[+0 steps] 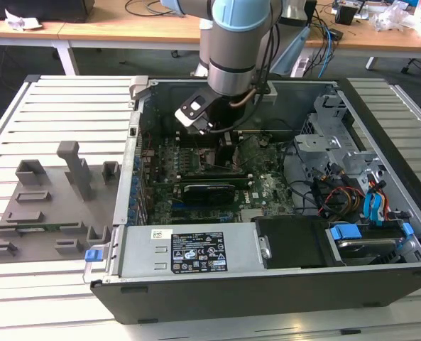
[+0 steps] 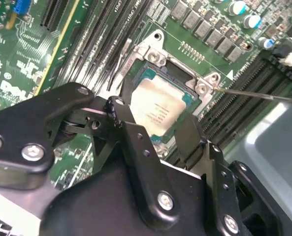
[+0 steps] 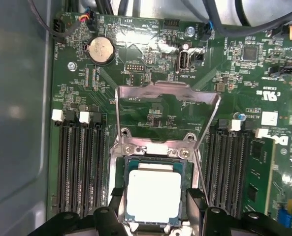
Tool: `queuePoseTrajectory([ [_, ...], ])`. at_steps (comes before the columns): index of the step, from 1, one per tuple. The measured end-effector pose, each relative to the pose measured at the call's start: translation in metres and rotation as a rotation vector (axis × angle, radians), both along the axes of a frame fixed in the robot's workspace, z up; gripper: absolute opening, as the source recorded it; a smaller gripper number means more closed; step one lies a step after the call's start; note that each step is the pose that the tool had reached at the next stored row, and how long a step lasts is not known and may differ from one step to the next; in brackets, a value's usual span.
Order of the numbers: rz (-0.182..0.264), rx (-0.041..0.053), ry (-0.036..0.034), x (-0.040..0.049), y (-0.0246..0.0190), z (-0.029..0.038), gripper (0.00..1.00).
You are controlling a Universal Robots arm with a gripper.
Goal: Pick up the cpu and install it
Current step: 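Place the cpu into insertion slot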
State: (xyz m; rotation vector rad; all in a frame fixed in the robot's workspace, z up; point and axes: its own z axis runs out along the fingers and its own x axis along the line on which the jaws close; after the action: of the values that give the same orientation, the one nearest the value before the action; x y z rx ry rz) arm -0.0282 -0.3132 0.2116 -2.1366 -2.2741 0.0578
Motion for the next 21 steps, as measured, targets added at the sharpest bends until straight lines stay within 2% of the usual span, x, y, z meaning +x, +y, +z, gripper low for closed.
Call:
queuePoseTrajectory([
  [1,0.000,0.0000,0.0001,0.0000,0.0002,0.0020,0.61],
  [3,0.000,-0.0001,0.0001,0.0000,0.0014,0.0108,0.60],
  [6,0.000,-0.0004,0.0001,0.0000,0.0022,0.0151,0.41],
  [7,0.000,-0.0004,0.0001,0.0000,0.0024,0.0161,0.41],
  [8,0.000,-0.0005,0.0001,0.0000,0.0027,0.0171,0.35],
  [9,0.000,-0.0006,0.0001,0.0000,0.0035,0.0201,0.23],
  [11,0.000,-0.0010,0.0001,0.0000,0.0044,0.0241,0.11],
  [13,0.000,-0.0011,0.0001,0.0000,0.0046,0.0278,0.11],
  [21,0.000,-0.0011,0.0001,0.0000,0.0047,0.0356,0.11],
])
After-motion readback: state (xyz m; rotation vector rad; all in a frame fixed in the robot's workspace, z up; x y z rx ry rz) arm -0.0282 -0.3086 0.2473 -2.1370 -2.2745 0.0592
